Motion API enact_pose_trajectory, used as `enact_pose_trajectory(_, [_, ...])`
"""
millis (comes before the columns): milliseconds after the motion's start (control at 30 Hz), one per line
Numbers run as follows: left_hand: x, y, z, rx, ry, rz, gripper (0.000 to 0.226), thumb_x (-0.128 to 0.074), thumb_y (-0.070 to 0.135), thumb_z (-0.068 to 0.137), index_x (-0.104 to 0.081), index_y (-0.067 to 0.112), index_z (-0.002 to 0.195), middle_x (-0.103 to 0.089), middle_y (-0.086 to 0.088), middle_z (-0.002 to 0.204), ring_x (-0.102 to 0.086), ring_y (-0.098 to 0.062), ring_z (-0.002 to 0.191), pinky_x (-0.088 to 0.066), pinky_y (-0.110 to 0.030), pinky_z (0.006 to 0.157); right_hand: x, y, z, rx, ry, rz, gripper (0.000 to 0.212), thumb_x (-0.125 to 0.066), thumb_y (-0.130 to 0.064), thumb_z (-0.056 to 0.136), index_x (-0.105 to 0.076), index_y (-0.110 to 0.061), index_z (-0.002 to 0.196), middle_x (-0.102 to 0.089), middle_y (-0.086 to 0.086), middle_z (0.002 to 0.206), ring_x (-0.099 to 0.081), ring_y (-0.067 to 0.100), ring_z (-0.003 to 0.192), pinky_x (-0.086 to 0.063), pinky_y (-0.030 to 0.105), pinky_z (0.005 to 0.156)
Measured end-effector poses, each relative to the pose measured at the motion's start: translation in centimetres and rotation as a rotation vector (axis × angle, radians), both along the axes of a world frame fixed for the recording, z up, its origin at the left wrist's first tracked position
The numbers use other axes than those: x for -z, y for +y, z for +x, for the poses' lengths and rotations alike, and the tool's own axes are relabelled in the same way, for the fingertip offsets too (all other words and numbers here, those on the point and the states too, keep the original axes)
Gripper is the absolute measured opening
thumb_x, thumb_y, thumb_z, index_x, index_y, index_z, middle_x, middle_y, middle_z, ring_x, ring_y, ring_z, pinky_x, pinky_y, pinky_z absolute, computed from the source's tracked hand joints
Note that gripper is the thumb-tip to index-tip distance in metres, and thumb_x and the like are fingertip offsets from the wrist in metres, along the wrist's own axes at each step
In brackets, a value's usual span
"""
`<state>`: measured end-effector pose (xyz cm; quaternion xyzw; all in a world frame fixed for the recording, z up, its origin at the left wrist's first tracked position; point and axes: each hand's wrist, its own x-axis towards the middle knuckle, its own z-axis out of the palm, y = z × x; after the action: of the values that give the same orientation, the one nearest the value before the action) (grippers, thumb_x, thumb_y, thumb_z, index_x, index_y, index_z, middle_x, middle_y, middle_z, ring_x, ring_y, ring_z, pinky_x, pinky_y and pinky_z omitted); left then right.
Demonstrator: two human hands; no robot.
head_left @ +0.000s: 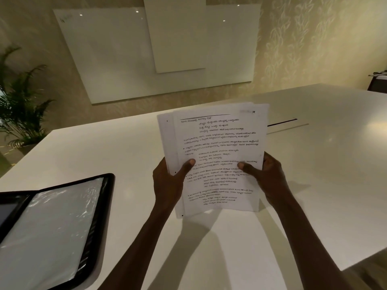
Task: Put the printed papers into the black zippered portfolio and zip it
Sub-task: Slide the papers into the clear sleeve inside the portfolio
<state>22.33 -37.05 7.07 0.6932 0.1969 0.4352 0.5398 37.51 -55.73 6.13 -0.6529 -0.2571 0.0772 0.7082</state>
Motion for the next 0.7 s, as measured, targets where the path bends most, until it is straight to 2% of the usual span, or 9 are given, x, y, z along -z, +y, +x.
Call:
enact_pose_trajectory(167, [0.3,-0.2,0.0,0.033,0.011,-0.058,0.03,-0.078,0.027,0.078,-0.068,0.016,0.104,-0.076,0.006,0.094,-0.073,-0.01,0.082,-0.059,-0.029,0.067,0.5,-0.2,0.4,-0.039,0.015,0.024,0.043,-0.083,-0.018,0.073,-0.065,-0.019,0.112,-0.076,0.0,0.106,-0.074,0.023,0.092,-0.059,0.048,0.082])
enact_pose_trajectory(333, [0.5,-1.1,0.7,0.058,0.01,-0.072,0.023,-0.074,0.024,0.083,-0.069,0.013,0.103,-0.076,0.001,0.093,-0.074,-0.017,0.083,-0.061,-0.042,0.072,0.6,1.5,-0.4,-0.042,0.014,0.007,0.037,-0.081,-0.015,0.076,-0.065,-0.017,0.11,-0.076,0.002,0.102,-0.074,0.023,0.087,-0.061,0.048,0.078])
enact_pose_trajectory(500, [-1.0,-1.1,0.6,0.075,-0.047,-0.057,0.019,-0.073,0.022,0.085,-0.068,0.013,0.102,-0.076,0.004,0.093,-0.074,-0.016,0.082,-0.06,-0.033,0.067,-1.2,1.3,-0.1,-0.038,0.0,0.046,0.034,-0.082,-0.014,0.075,-0.065,-0.021,0.103,-0.077,-0.004,0.095,-0.075,0.017,0.079,-0.062,0.033,0.067])
enact_pose_trajectory(600, [-1.5,-0.9,0.5,0.056,-0.055,-0.043,0.021,-0.075,0.026,0.082,-0.068,0.017,0.099,-0.076,0.009,0.09,-0.073,-0.011,0.078,-0.057,-0.025,0.061,-1.6,1.1,-0.1,-0.057,-0.014,0.054,0.042,-0.083,-0.015,0.073,-0.064,-0.017,0.111,-0.076,-0.003,0.101,-0.075,0.017,0.084,-0.061,0.032,0.068])
enact_pose_trajectory(700, [-1.4,-0.6,0.5,0.064,-0.034,-0.061,0.026,-0.077,0.028,0.079,-0.067,0.021,0.102,-0.076,0.009,0.093,-0.074,-0.015,0.079,-0.06,-0.031,0.063,-1.4,1.2,-0.1,-0.061,0.017,0.067,0.051,-0.084,-0.015,0.071,-0.061,-0.015,0.117,-0.075,0.0,0.106,-0.074,0.02,0.088,-0.061,0.037,0.071])
